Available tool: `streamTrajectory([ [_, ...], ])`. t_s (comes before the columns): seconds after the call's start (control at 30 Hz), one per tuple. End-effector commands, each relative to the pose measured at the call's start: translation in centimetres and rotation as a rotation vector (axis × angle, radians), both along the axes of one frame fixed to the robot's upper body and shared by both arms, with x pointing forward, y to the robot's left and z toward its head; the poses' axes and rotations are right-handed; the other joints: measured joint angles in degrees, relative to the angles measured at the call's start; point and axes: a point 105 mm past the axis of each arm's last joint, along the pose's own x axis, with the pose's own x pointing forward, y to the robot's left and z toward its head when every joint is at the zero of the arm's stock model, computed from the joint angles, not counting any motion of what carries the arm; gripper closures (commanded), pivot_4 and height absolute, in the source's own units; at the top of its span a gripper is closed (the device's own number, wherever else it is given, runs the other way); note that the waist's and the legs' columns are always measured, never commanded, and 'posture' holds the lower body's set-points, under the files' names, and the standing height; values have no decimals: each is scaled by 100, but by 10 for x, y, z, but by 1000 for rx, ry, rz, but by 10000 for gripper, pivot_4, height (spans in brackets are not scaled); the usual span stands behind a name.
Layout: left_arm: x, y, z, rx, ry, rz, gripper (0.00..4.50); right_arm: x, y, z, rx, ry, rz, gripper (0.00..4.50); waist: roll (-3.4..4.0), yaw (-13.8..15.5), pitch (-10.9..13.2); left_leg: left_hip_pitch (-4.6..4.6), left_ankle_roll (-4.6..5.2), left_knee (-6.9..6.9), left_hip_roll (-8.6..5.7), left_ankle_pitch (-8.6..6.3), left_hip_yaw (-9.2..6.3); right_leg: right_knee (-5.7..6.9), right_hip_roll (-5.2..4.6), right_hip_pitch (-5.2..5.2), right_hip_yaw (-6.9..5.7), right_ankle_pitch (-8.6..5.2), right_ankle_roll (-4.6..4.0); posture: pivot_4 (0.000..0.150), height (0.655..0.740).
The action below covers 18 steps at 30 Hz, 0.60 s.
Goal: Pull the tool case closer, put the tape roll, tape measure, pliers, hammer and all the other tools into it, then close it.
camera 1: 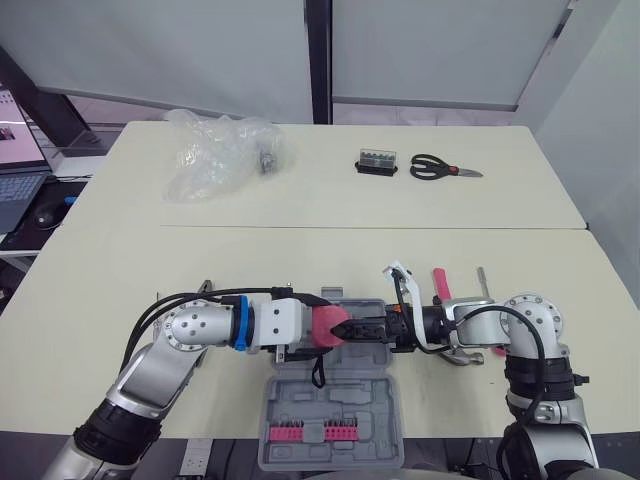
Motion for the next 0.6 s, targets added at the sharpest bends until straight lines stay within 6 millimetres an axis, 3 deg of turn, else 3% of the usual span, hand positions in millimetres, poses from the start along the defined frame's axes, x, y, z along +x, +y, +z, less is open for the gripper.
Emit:
streamTrajectory([
  [0.03, -6, -10, 8, -25, -41, -34, 12761, -1, 4, 8, 29, -19, 13, 13060, 0, -1, 0, 0, 0, 0, 0, 0, 0, 0, 0, -1, 0, 0, 0, 1500, 7400],
  [0.13, -7, -12, 7, -30, -39, -36, 12761, -1, 4, 7, 27, -14, 9, 22269, 0, -1, 0, -1, 0, 0, 0, 0, 0, 0, 0, -1, 1, 0, 0, 1500, 7400],
  [0.33, -9, -13, 6, -41, -35, -30, 12762, -3, 3, 4, 28, -3, 7, 35421, 1, -2, 0, -1, 0, 0, 1, 0, 0, 0, 1, -2, 0, 0, 0, 1500, 7400],
  [0.57, -2, -8, 8, -70, -51, 25, 12796, -9, -6, 3, 33, 13, 3, 36411, 0, -1, 0, -3, 0, 0, 0, 0, 0, 0, 1, -2, 1, 0, 0, 1500, 7400],
  [0.6, -2, -7, 9, -80, -41, 28, 9296, -10, -9, 3, 32, 15, 2, 36439, 0, -1, 0, -4, 0, 0, 0, 0, 0, 0, 1, -2, 1, 0, 0, 1500, 7400],
])
